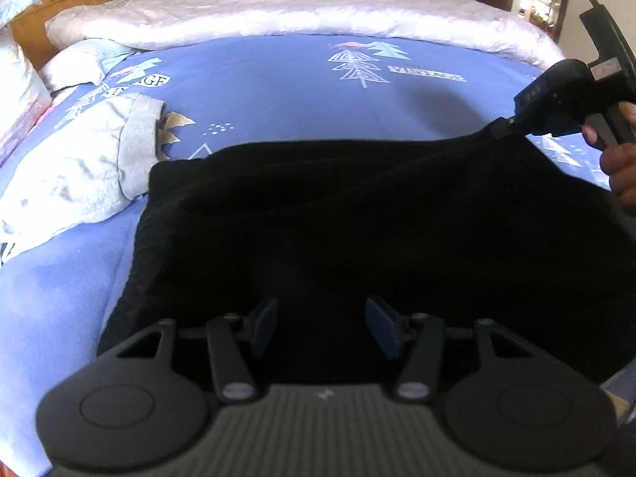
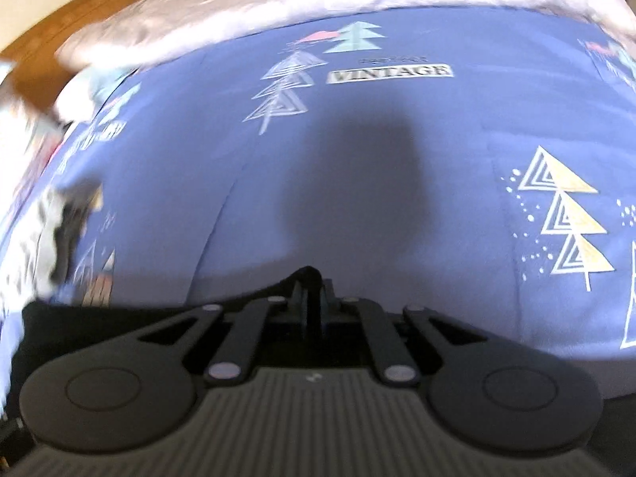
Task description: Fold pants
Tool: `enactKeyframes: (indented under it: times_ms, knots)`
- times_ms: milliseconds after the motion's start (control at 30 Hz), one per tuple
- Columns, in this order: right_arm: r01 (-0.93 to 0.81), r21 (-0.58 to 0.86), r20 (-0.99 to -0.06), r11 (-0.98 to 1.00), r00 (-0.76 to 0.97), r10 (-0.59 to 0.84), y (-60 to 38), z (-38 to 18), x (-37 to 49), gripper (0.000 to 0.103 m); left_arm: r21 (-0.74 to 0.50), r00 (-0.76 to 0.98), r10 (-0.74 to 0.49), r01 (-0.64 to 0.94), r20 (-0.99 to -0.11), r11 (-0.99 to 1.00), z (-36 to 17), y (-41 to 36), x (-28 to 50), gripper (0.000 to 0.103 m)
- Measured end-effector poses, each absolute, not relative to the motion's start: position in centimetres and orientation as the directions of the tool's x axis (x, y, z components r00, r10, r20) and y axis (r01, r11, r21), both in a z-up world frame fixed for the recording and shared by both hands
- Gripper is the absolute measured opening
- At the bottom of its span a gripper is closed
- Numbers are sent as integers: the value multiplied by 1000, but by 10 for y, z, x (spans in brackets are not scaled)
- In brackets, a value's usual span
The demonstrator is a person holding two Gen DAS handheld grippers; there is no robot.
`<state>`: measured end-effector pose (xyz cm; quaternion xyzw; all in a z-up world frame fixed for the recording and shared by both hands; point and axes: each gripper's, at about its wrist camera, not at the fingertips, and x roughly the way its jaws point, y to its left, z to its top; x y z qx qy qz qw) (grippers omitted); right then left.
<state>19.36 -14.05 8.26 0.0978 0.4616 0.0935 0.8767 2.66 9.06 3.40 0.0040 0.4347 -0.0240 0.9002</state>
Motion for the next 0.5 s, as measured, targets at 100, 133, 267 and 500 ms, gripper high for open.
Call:
enactKeyframes:
  times_ms: [100,133,267,500]
  knots:
    - [-39,241,-805,970,550,222,-135,66,204,8,28,627,-11,52,-779,998,31,87,33,51]
    - [-27,233,-816,972,538,211,-134,59,208,8,42,624,-1,55,-781,998,29,85,34,52]
    - [-15,226,-815,974,544,198,-130,49,210,8,66,620,12,64,-784,996,24,81,38,53]
    - [0,295,-737,956,636,227,-158,79,184,39,-76,649,-127,106,-750,991,60,95,33,56]
